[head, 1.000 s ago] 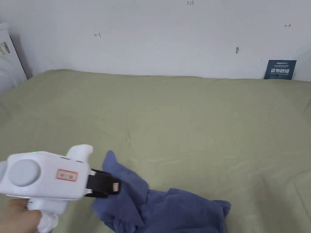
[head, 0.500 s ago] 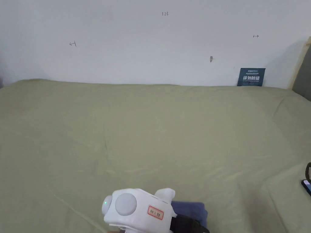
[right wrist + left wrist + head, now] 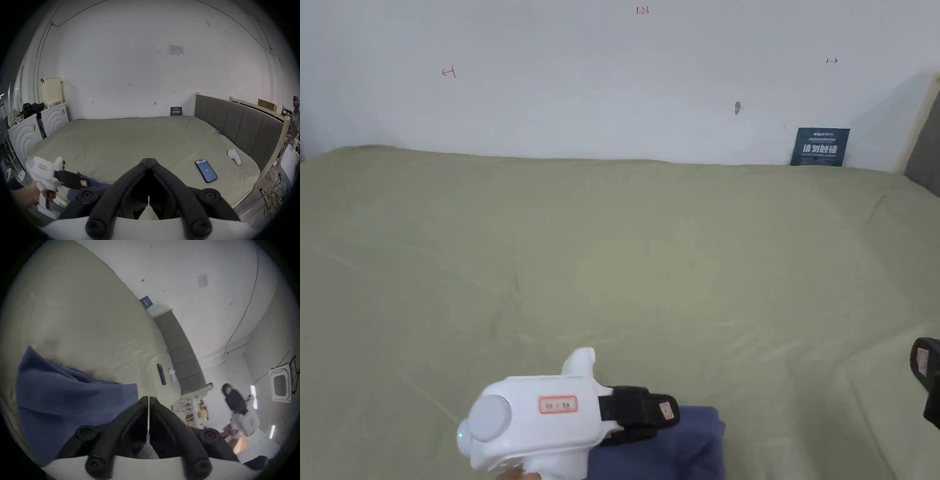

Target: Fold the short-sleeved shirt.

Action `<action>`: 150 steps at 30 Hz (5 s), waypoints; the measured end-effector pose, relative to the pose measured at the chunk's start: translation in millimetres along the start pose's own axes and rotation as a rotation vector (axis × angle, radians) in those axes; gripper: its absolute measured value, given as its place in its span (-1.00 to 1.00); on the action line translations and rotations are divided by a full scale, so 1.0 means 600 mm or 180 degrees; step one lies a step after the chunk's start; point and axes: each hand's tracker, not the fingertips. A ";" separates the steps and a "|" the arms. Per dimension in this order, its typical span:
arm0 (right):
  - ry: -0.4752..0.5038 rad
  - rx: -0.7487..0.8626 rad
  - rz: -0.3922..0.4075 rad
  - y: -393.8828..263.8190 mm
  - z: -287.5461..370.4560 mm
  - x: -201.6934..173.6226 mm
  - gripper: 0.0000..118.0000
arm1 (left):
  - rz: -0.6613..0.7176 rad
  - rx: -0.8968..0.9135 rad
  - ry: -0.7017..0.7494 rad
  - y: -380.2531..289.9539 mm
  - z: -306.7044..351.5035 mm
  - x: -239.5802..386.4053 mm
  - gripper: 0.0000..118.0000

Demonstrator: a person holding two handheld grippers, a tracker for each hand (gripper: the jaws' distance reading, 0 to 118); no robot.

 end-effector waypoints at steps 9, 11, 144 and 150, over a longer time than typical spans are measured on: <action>0.0069 0.0046 0.0041 -0.001 0.006 -0.011 -1.00 | 0.0054 -0.1090 0.0205 -0.141 -0.123 -0.046 -0.95; 0.0126 0.0002 0.0030 -0.005 -0.003 -0.016 -1.00 | 0.0057 -0.1080 0.0150 -0.155 -0.116 -0.035 -0.95; -0.0007 0.0729 0.0292 0.065 -0.079 -0.075 0.99 | -0.2303 0.2624 0.2505 -0.009 0.204 0.272 1.00; 0.0055 0.0894 0.0333 0.062 -0.068 -0.083 0.99 | -0.2258 0.2510 0.2562 -0.010 0.188 0.259 1.00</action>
